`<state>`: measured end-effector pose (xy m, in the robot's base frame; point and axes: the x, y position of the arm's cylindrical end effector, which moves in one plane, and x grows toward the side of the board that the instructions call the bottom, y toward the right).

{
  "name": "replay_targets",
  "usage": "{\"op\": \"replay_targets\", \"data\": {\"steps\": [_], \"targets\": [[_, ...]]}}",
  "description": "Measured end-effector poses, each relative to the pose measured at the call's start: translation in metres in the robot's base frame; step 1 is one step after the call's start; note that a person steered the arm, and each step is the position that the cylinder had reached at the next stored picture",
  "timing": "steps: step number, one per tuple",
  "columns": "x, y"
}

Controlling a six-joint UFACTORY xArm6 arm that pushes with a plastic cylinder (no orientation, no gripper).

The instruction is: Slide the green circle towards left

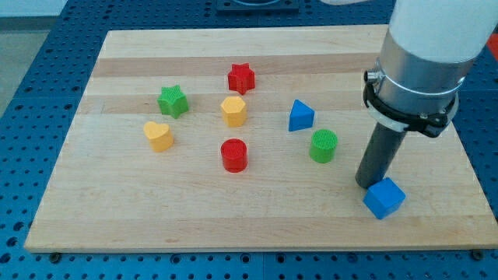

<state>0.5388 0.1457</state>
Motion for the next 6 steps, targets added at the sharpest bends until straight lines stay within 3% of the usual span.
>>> {"op": "replay_targets", "data": {"steps": [2, 3, 4, 6], "targets": [[-0.051, 0.027], [-0.054, 0.011], [-0.065, -0.061], [-0.079, -0.081]]}}
